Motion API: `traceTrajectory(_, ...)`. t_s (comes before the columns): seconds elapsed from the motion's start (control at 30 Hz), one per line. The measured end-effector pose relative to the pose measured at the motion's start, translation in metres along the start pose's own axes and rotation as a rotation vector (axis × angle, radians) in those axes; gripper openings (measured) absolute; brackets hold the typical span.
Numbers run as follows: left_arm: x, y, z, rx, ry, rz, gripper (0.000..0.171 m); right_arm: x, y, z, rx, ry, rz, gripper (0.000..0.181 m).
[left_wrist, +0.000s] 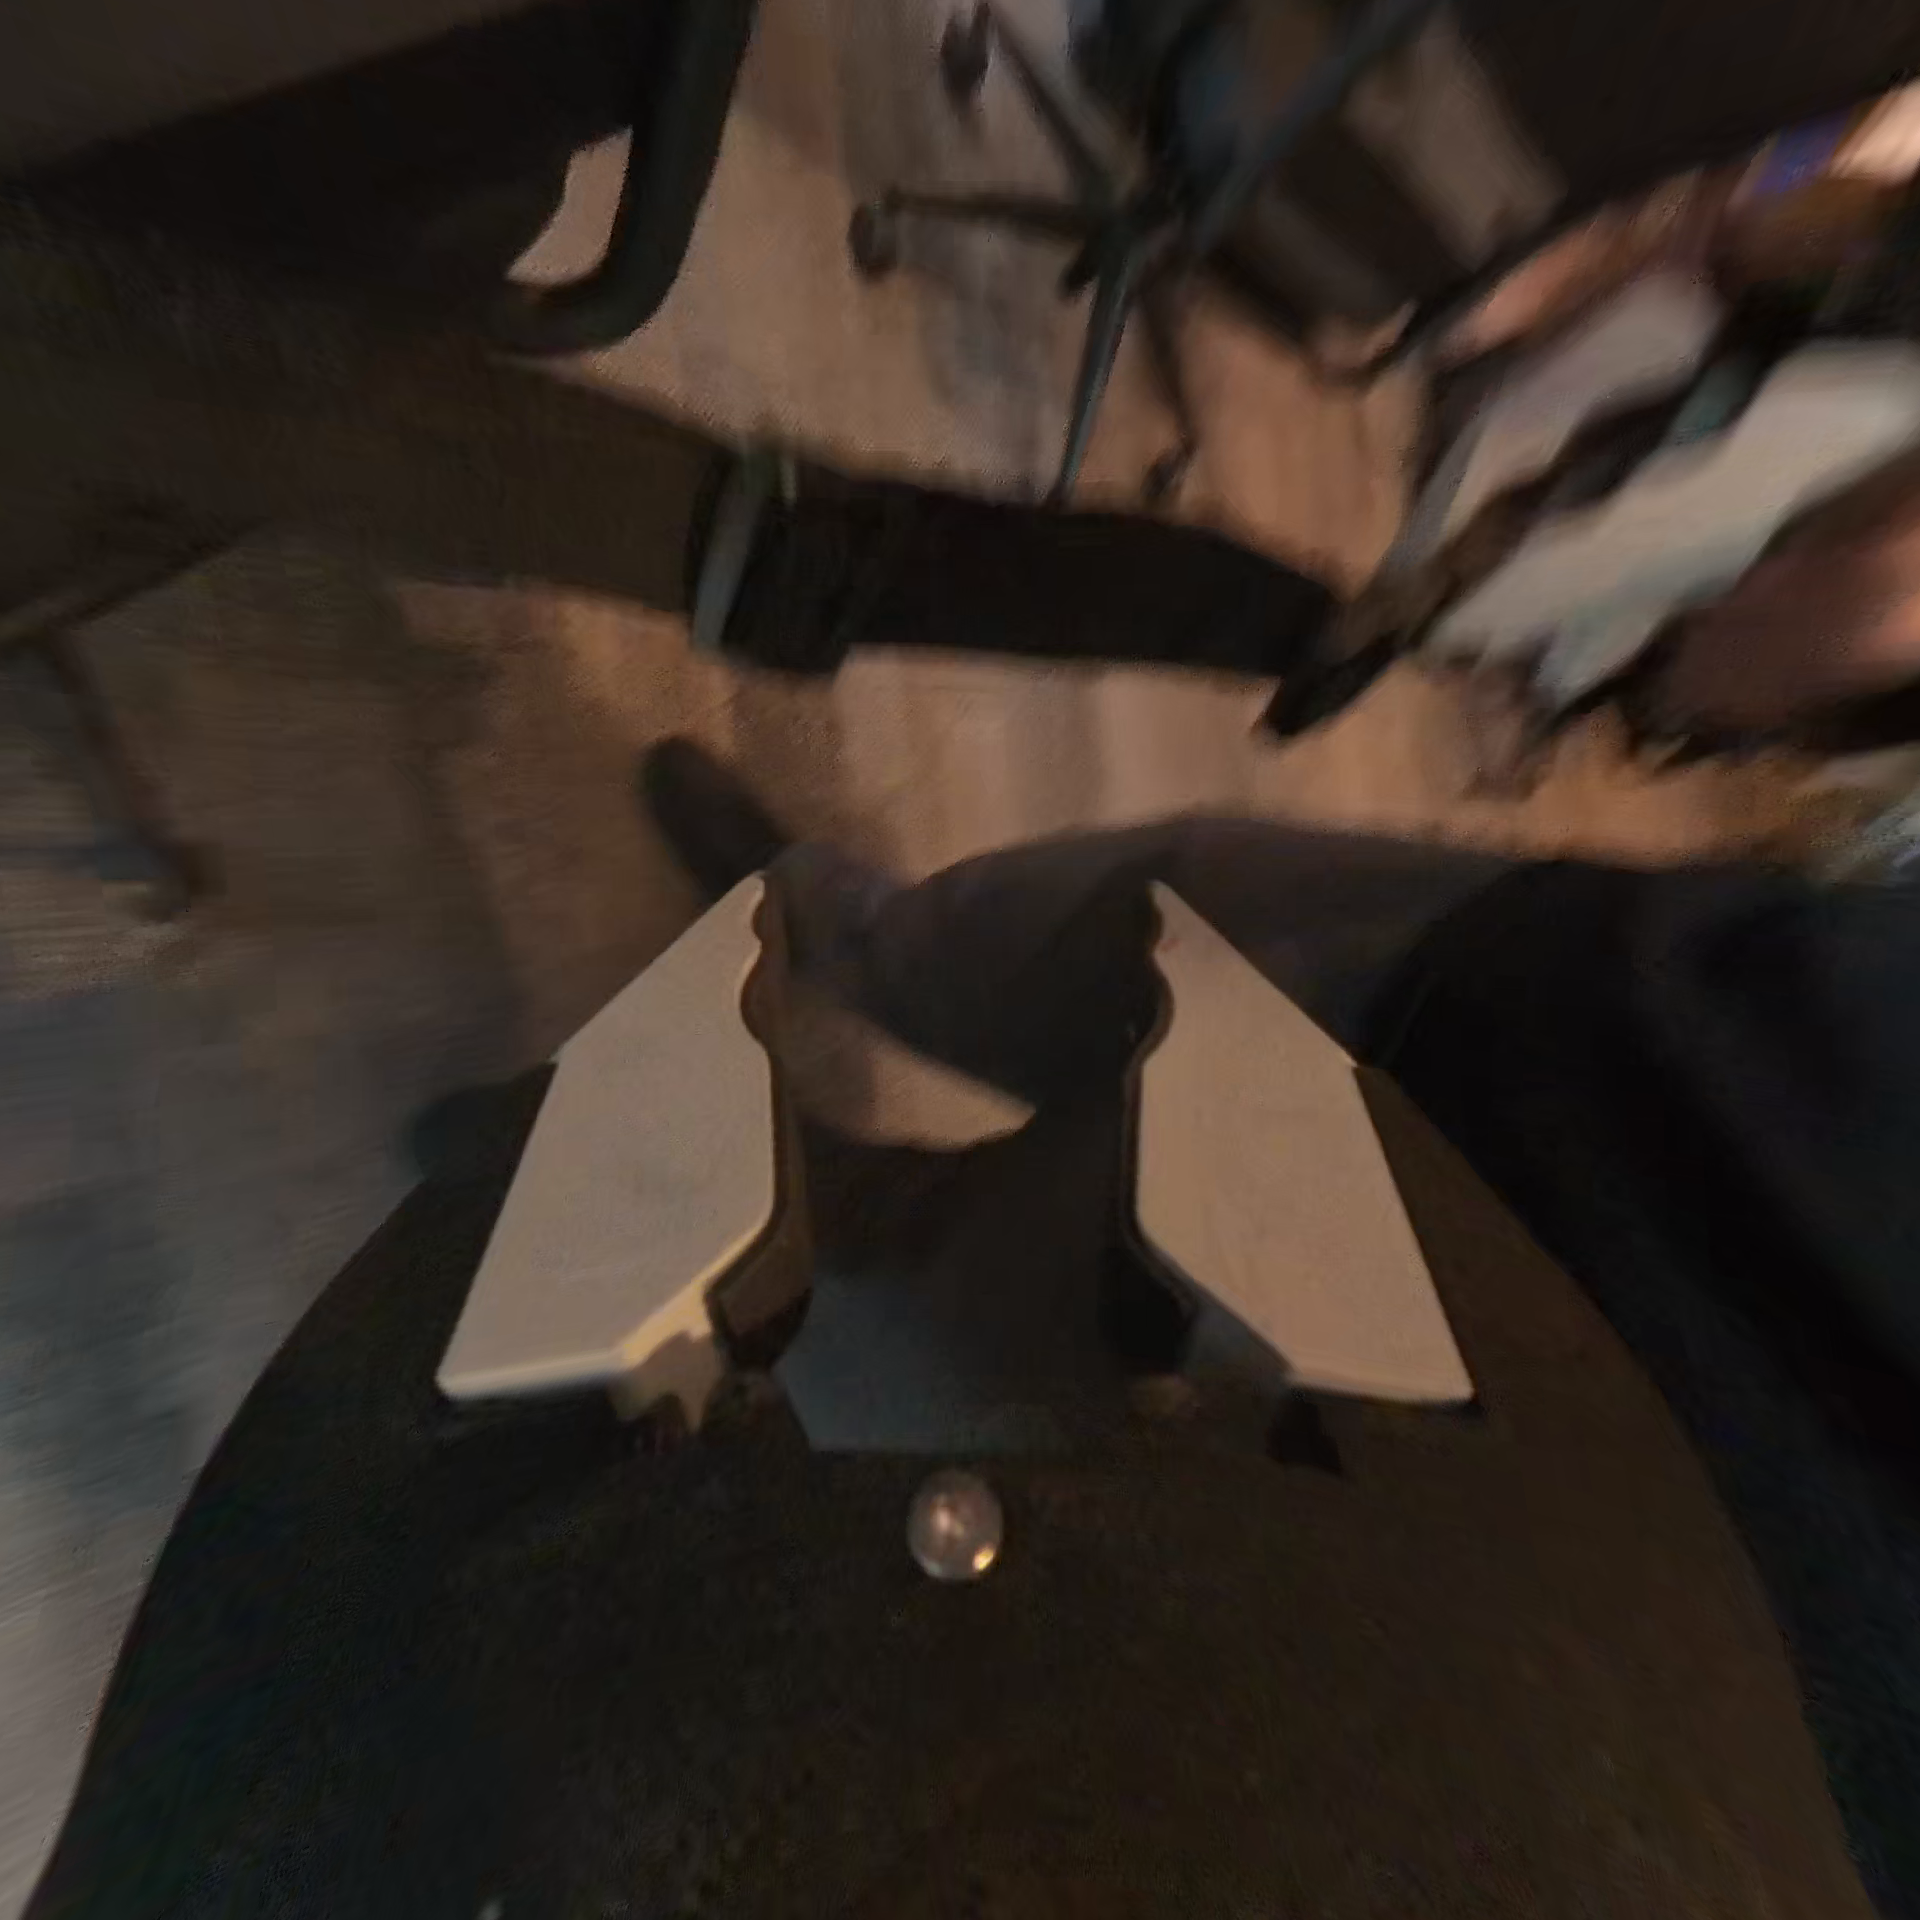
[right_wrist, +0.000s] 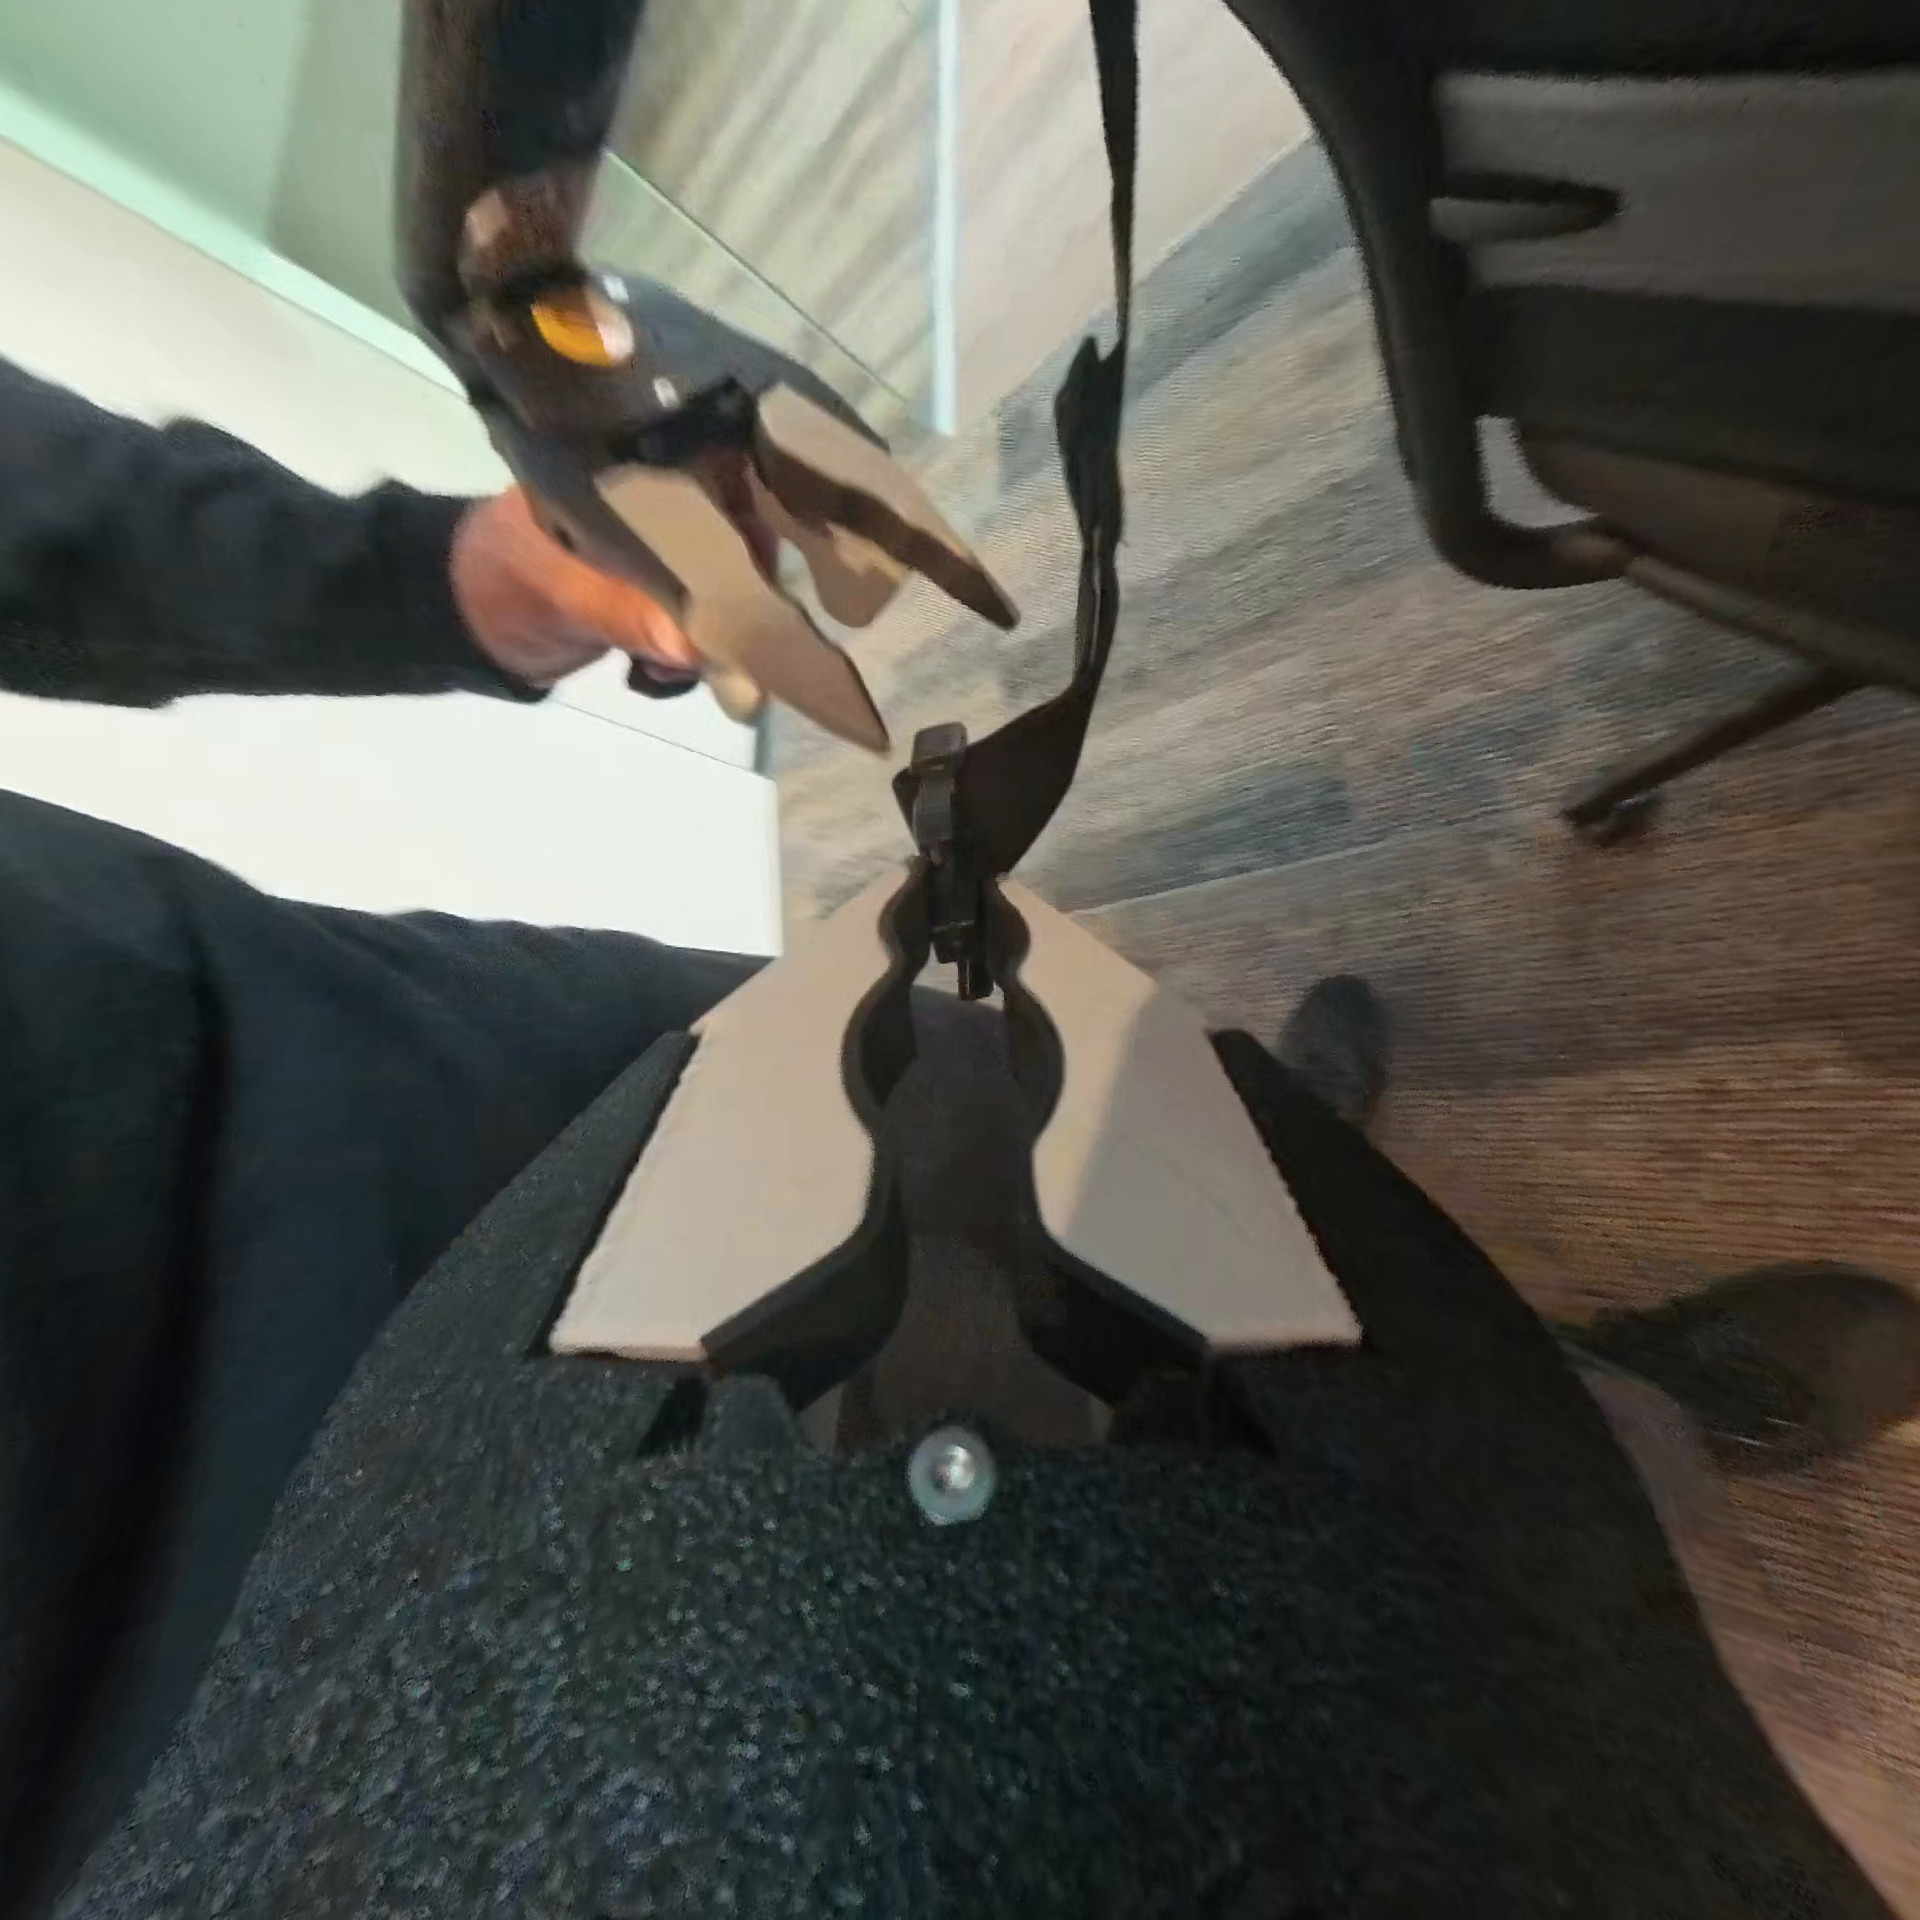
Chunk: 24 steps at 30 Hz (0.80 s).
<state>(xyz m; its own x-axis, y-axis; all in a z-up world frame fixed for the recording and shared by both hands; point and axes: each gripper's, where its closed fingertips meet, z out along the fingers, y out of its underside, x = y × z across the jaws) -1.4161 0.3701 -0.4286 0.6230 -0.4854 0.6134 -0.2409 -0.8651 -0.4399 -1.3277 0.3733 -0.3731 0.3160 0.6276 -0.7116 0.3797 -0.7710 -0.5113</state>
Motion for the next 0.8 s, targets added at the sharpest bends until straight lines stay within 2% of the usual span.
traceTrajectory(0.07,-0.004,0.03,-0.005,-0.106,-0.085,0.166,0.064,-0.015,-0.002,-0.001,0.013,-0.135,0.121,0.009)
traceTrajectory(0.17,-0.01,0.045,0.005,-0.164,-0.197,0.198,0.071,-0.033,-0.008,-0.004,0.034,-0.308,0.272,0.009)
traceTrajectory(0.23,-0.022,0.04,0.017,-0.153,-0.319,0.187,0.079,-0.039,-0.012,-0.007,0.056,-0.388,0.353,0.009)
traceTrajectory(0.3,-0.028,0.027,0.026,-0.096,-0.414,0.197,0.077,-0.039,-0.012,-0.008,0.059,-0.409,0.397,0.008)
traceTrajectory(0.43,-0.026,0.015,0.038,-0.023,-0.48,0.219,0.082,-0.039,-0.011,-0.009,0.048,-0.452,0.484,0.009)
traceTrajectory(0.57,-0.027,0.013,0.042,-0.007,-0.487,0.194,0.088,-0.042,-0.017,-0.01,0.057,-0.513,0.539,0.008)
traceTrajectory(0.8,-0.036,0.001,0.028,0.005,-0.558,0.16,0.09,-0.044,-0.024,-0.007,0.034,-0.593,0.576,0.008)
